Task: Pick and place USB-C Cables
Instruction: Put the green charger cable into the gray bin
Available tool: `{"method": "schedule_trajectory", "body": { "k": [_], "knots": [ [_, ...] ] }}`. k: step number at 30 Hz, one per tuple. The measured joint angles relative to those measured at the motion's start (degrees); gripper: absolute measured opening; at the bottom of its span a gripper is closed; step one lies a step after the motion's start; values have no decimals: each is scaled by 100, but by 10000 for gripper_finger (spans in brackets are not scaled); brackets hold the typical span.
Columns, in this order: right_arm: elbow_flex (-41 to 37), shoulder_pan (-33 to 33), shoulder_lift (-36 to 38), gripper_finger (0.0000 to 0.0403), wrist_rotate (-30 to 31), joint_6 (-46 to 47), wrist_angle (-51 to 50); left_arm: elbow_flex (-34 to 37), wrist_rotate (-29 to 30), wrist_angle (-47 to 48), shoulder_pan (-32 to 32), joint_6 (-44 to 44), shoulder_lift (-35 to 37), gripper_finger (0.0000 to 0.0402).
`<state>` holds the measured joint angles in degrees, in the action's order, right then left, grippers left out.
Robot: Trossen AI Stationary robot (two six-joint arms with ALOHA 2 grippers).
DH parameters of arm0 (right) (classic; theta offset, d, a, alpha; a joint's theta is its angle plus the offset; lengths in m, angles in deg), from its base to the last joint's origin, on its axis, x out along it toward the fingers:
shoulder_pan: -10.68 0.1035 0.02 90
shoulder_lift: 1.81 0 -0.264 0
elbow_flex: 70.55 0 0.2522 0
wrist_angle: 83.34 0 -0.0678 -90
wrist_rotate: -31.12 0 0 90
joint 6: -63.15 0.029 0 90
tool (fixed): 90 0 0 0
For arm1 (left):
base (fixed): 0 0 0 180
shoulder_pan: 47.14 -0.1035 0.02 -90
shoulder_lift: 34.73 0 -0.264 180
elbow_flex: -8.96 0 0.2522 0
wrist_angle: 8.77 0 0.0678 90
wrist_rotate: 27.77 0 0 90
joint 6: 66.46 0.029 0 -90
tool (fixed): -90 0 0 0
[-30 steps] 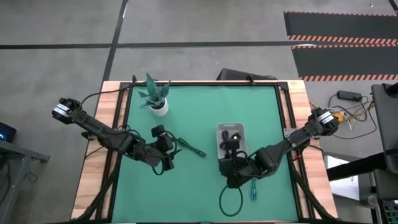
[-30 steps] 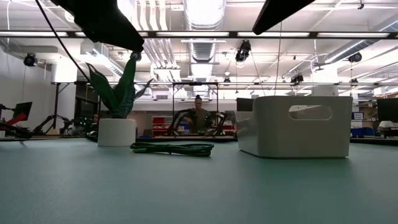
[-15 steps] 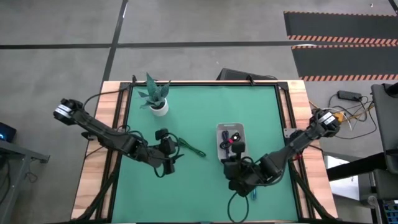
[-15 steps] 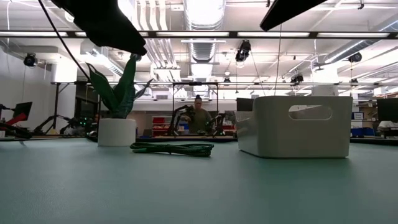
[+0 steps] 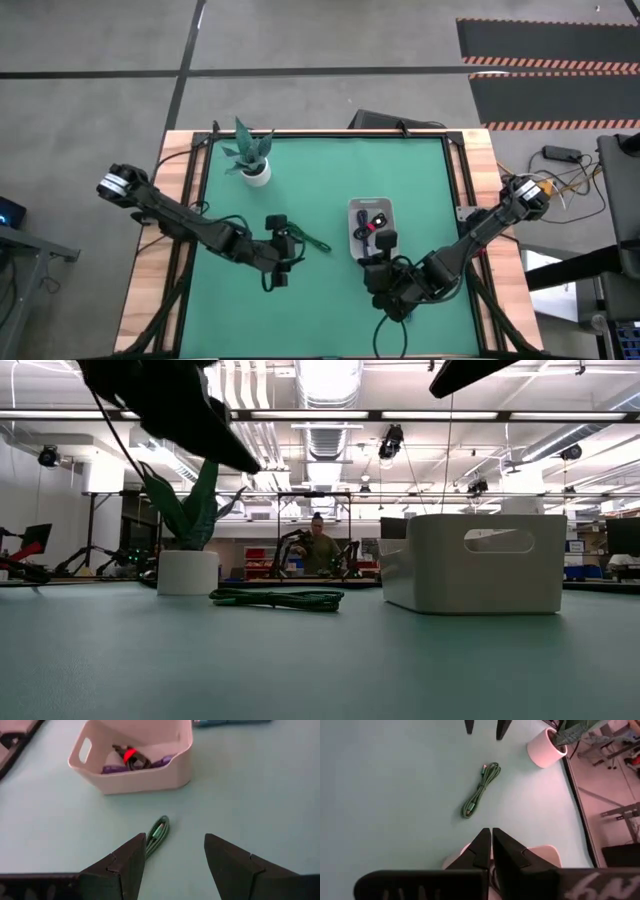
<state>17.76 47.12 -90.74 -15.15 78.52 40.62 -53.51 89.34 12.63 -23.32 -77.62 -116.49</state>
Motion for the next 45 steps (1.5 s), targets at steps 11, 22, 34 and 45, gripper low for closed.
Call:
{"method": "schedule_trajectory", "body": {
  "k": [11, 22, 34, 45],
  "knots": [
    [-106, 8, 523, 9, 20, -432, -53, -19, -313, -171, -510, 243, -732, 187],
    [-1138, 8, 1455, 9, -16, -681, 999, -66, -510, -416, -975, 456, -1462, 187],
    [-2726, 6, 2651, 9, -21, -929, 2818, -55, -649, -735, -1079, 736, -1884, 187],
    [-3115, 6, 3053, 9, -44, -897, 3239, -48, -719, -782, -1204, 747, -2001, 187]
  ]
}}
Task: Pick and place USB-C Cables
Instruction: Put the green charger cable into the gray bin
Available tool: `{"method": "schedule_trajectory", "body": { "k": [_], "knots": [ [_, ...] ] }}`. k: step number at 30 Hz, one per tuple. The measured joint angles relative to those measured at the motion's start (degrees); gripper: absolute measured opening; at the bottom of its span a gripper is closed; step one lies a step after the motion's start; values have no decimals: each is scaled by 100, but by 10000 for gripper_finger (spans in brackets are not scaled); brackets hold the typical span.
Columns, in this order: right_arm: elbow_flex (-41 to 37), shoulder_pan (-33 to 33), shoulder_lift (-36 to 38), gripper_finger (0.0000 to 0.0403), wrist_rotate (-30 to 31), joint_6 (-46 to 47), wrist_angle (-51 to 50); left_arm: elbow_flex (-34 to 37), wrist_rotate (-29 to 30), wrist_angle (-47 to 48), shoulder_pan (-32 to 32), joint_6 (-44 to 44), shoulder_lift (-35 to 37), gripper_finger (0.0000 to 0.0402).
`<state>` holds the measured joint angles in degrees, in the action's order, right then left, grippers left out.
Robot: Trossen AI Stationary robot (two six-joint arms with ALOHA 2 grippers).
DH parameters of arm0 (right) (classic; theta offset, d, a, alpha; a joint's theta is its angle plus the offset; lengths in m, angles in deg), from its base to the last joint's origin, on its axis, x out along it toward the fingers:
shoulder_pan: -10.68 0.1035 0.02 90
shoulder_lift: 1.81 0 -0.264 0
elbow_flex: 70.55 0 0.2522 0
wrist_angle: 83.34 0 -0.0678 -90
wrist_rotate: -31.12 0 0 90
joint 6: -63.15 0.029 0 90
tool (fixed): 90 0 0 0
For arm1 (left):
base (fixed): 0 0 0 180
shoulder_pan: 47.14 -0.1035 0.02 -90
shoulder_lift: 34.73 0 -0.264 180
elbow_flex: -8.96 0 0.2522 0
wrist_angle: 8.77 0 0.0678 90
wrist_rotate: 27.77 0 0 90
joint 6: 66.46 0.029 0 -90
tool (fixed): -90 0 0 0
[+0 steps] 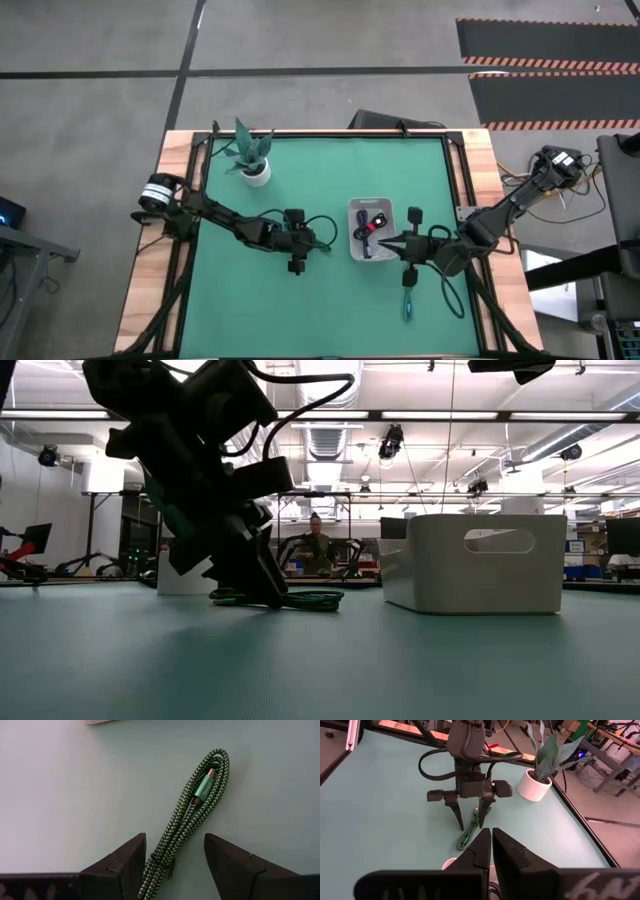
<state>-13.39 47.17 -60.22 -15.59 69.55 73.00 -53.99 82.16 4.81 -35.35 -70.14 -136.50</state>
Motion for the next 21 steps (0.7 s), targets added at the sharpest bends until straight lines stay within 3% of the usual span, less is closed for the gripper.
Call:
{"method": "schedule_trajectory", "body": {
  "k": [11, 21],
  "knots": [
    [-2, 0, -130, 9, 1, 24, 43, 4, -171, -113, -52, -42, -60, 185],
    [-2, 0, -130, 9, -1, 44, 86, 0, -495, -146, -124, -48, -120, 107]
  ]
}}
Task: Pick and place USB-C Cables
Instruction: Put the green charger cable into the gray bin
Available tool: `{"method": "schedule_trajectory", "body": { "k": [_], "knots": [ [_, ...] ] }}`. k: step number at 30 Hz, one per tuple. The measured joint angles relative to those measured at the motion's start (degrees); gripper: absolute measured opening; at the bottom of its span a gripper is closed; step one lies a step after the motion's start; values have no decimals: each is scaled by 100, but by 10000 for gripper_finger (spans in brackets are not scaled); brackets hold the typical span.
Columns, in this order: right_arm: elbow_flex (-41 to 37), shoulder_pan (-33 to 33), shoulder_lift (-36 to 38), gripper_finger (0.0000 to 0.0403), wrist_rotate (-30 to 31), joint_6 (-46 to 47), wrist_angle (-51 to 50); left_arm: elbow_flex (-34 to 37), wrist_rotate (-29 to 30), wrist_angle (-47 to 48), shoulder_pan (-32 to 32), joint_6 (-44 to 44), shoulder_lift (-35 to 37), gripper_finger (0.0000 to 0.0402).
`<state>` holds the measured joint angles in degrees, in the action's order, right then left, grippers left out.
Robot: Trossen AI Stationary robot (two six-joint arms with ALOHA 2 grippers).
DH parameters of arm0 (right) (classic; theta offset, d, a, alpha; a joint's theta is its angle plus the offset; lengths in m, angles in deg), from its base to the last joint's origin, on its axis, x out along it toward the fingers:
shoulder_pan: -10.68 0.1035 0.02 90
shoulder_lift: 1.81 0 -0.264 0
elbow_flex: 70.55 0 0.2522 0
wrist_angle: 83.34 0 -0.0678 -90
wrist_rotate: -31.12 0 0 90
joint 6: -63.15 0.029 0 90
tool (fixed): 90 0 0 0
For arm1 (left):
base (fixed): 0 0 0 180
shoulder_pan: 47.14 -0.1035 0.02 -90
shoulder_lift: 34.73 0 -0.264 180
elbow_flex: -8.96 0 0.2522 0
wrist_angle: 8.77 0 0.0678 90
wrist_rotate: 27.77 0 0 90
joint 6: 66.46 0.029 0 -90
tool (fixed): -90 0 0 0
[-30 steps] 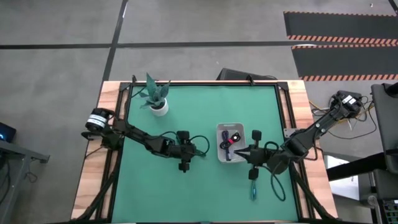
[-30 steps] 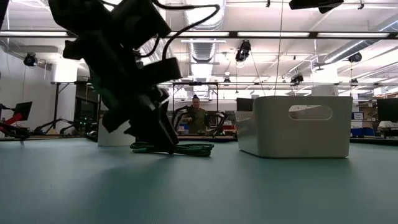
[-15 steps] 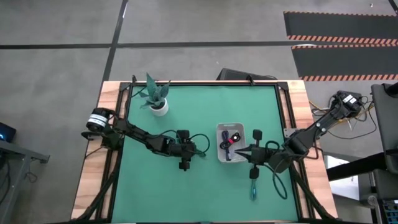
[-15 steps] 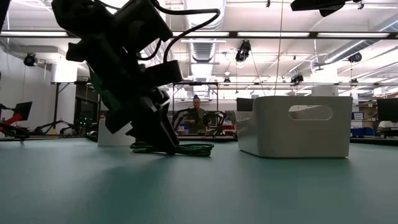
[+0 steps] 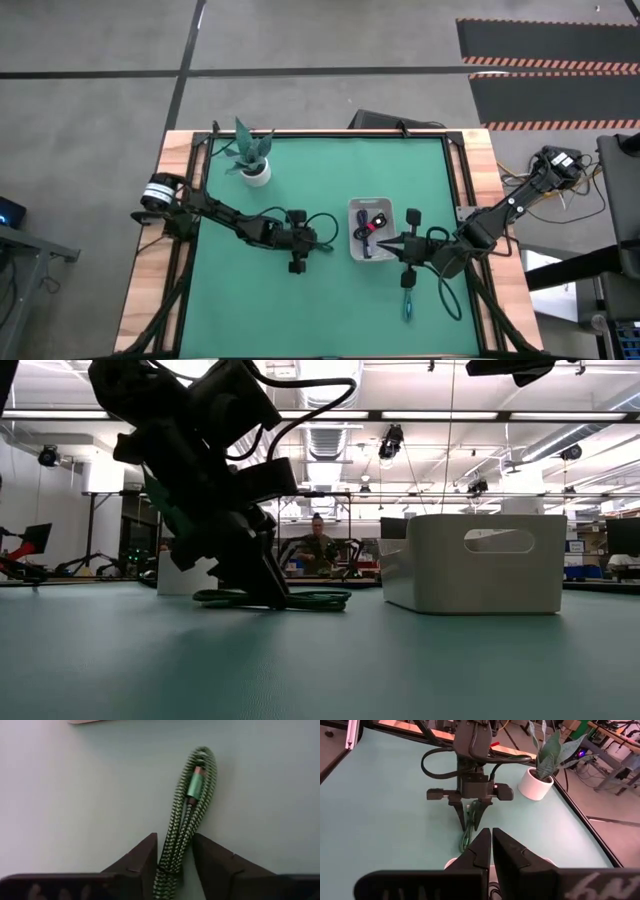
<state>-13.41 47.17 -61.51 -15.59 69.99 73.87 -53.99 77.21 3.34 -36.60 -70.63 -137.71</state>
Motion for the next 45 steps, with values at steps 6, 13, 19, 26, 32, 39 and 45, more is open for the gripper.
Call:
{"method": "schedule_trajectory", "body": {
  "k": [6, 13, 19, 26, 32, 39, 45],
  "knots": [
    [0, 0, 0, 9, -27, 19, 80, 0, -132, 9, 0, 5, 0, 60],
    [0, 2, -33, 9, -230, 326, 98, 0, -162, 38, 0, 55, 30, 24],
    [-42, 2, -194, 9, -280, 321, 244, 31, -164, 251, 7, 70, 285, 20],
    [-44, 2, -442, 9, -284, 252, 516, 26, -28, 259, 168, 70, 897, 18],
    [-48, 1, -588, 9, -280, 140, 806, 26, 530, 49, 538, 330, 1500, 17],
    [-55, 0, -875, 9, -281, -472, 1606, 83, 689, -1208, 1086, 1160, 1926, 17],
    [-55, -1, -1291, 9, -280, -1165, 2677, 227, 700, -2650, 1376, 1785, 1956, 17]
  ]
}}
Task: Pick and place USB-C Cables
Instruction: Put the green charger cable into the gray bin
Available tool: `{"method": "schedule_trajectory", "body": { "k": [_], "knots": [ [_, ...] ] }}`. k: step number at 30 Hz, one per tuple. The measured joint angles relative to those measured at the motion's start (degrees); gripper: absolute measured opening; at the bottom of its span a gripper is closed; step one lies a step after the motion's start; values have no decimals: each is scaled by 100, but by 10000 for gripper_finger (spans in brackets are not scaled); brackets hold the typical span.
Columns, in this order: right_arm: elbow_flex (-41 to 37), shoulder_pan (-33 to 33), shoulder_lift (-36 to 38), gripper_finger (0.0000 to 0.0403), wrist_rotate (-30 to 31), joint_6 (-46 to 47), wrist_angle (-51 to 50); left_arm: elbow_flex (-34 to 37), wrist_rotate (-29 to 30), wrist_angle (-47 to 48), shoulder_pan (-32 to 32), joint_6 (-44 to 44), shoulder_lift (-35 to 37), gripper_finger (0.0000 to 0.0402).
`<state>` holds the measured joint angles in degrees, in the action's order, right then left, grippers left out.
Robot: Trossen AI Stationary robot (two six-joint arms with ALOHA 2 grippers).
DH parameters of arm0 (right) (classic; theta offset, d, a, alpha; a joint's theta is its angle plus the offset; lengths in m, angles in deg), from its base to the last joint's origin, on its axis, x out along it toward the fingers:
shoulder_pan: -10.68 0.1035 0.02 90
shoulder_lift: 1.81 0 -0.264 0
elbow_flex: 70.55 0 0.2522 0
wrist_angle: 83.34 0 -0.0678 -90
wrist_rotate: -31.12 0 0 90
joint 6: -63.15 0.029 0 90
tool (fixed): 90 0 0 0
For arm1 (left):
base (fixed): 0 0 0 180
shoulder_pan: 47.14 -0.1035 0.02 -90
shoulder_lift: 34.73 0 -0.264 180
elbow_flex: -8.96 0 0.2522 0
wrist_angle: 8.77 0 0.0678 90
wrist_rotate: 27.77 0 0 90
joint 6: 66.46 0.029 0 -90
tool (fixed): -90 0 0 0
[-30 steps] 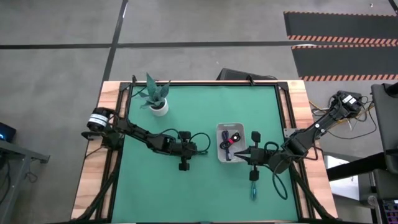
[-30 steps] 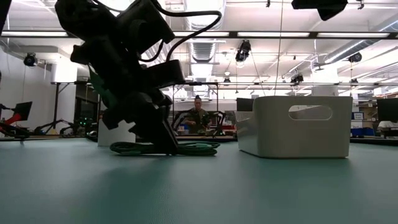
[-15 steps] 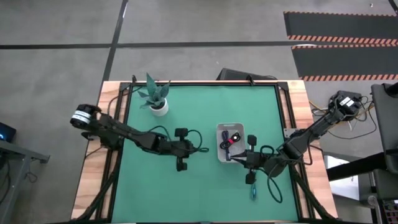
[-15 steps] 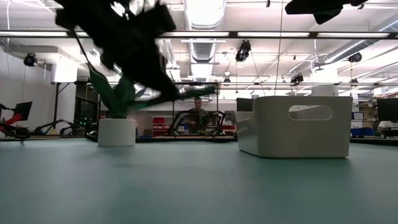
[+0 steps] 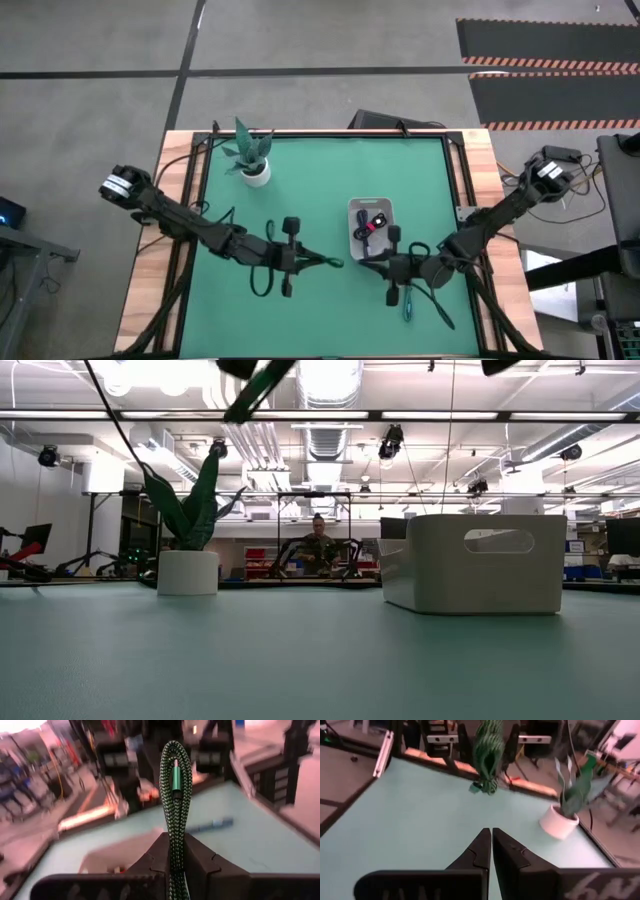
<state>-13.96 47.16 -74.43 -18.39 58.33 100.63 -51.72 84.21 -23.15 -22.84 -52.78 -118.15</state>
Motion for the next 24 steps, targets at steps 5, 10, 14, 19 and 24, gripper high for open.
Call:
{"method": "schedule_trajectory", "body": {
  "k": [5, 10, 14, 19, 24],
  "knots": [
    [-2, -1, -448, 9, 0, -747, 1293, 229, 0, -1017, 29, 79, -11, 16],
    [-2, -23, -968, 9, -1, -1666, 2902, 250, 2, -1341, 29, 86, -51, 16],
    [0, -94, -1374, 9, -46, -2301, 4093, 250, 2, -1418, 45, 83, -59, 16],
    [0, -296, -1781, 9, -684, -2582, 5114, 252, -10, -1542, 82, 78, -59, 16],
    [0, -493, -1938, 9, -839, -2437, 5332, 252, -28, -1567, 95, 78, -59, 16]
  ]
}}
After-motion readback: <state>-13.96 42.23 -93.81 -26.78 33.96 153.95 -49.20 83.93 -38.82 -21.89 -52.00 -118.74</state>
